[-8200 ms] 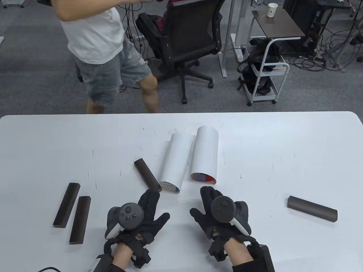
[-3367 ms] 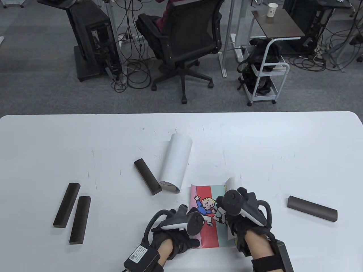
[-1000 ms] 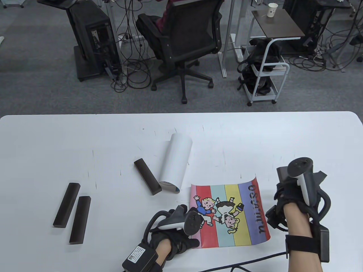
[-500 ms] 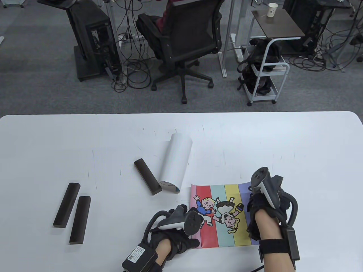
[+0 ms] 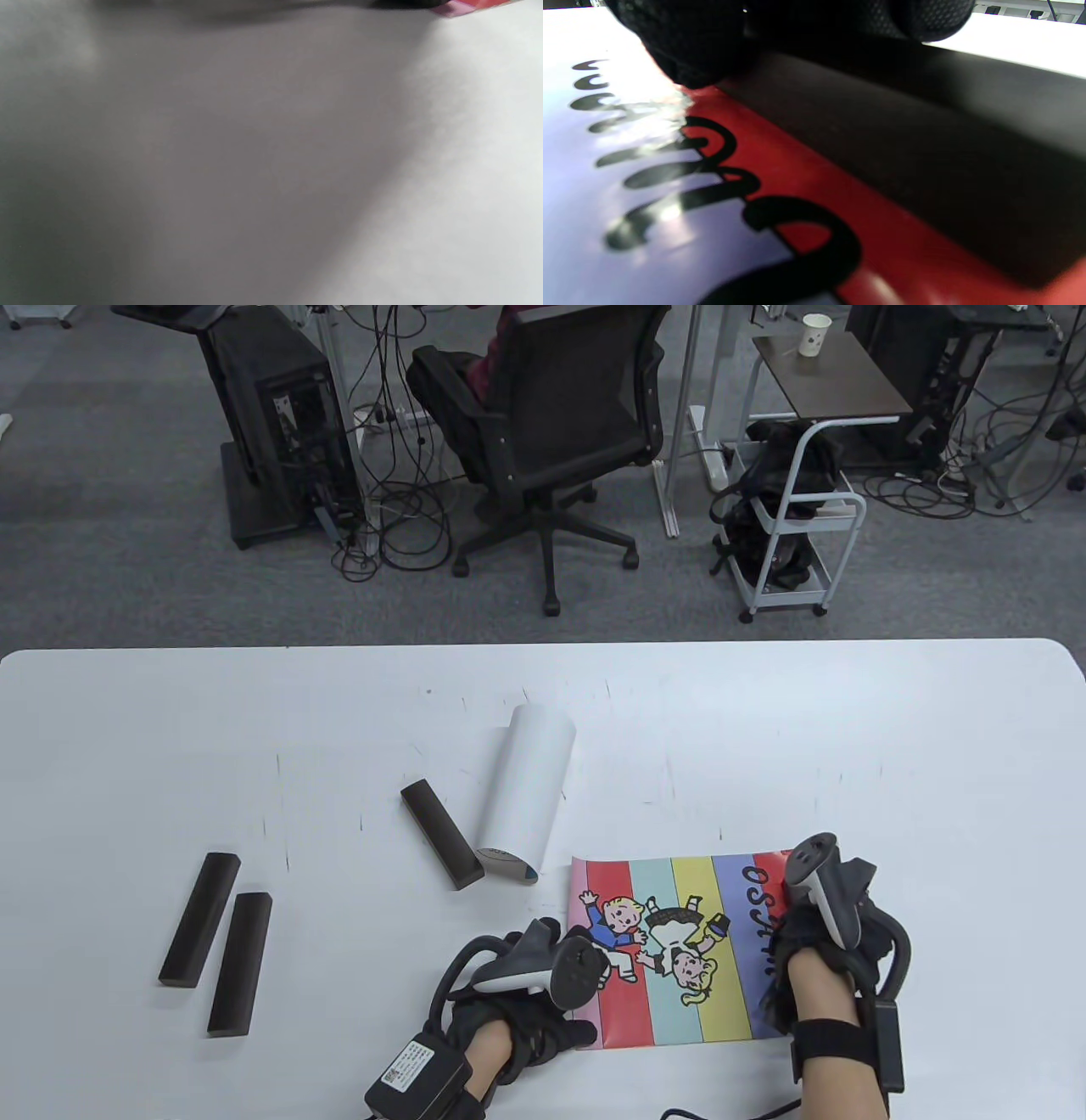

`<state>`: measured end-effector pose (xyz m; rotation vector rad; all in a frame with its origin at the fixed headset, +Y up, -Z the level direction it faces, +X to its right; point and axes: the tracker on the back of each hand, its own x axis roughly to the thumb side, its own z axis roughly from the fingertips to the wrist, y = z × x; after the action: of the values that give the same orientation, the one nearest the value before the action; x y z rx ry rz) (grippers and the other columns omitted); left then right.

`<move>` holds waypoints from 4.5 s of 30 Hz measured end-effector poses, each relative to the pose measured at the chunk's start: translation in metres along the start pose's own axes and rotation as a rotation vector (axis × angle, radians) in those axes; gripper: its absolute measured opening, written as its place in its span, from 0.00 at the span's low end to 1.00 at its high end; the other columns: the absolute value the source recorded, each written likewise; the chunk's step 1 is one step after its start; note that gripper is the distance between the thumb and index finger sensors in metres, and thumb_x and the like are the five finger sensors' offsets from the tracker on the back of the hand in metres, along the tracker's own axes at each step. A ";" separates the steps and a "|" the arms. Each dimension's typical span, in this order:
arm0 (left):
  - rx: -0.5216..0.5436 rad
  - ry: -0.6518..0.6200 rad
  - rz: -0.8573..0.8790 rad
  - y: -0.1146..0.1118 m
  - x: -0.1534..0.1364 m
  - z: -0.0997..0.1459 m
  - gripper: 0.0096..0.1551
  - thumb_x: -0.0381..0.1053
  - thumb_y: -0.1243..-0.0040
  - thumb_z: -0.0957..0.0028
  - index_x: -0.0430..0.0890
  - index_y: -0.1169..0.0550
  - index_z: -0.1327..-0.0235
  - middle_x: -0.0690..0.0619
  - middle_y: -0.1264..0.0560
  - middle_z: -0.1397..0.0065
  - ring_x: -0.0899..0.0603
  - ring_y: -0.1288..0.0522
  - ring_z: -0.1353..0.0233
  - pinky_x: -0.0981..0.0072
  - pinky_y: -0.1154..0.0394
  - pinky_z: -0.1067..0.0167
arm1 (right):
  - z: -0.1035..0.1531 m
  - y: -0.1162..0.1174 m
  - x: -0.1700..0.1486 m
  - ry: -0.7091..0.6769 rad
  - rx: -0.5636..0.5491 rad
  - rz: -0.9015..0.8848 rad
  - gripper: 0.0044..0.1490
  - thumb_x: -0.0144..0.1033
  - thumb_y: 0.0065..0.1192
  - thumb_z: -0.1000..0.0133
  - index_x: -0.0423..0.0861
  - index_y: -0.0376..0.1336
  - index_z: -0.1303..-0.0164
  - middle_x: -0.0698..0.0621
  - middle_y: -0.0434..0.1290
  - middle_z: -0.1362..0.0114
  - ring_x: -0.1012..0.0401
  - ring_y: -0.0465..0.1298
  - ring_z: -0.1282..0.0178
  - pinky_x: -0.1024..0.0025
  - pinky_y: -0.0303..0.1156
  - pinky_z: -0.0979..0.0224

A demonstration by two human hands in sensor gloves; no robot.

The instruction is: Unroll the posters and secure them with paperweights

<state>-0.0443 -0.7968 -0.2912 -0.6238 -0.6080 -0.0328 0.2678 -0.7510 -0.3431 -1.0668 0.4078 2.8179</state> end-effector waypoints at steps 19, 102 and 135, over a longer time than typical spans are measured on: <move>0.004 0.001 -0.004 0.000 0.000 0.000 0.47 0.69 0.55 0.49 0.59 0.61 0.26 0.55 0.70 0.19 0.34 0.72 0.18 0.33 0.62 0.27 | 0.096 -0.079 0.027 -0.671 -0.100 -0.491 0.52 0.64 0.61 0.54 0.52 0.48 0.25 0.46 0.52 0.17 0.42 0.54 0.18 0.43 0.53 0.20; 0.177 0.293 -0.506 0.036 -0.120 0.052 0.40 0.58 0.31 0.65 0.61 0.33 0.36 0.60 0.29 0.27 0.47 0.26 0.24 0.47 0.32 0.28 | 0.127 0.000 0.057 -0.949 0.054 -0.496 0.54 0.65 0.59 0.54 0.51 0.43 0.25 0.46 0.46 0.16 0.42 0.49 0.18 0.43 0.49 0.20; 0.726 -0.301 1.265 0.039 -0.085 0.123 0.40 0.62 0.36 0.50 0.55 0.40 0.29 0.53 0.35 0.24 0.45 0.28 0.24 0.47 0.32 0.29 | 0.264 -0.015 0.130 -1.098 -0.474 -0.284 0.48 0.62 0.60 0.51 0.46 0.51 0.28 0.45 0.67 0.29 0.49 0.72 0.36 0.48 0.67 0.32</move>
<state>-0.1708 -0.7091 -0.2788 -0.2074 -0.3779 1.4261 0.0058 -0.6617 -0.2426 0.4623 -0.4844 2.7489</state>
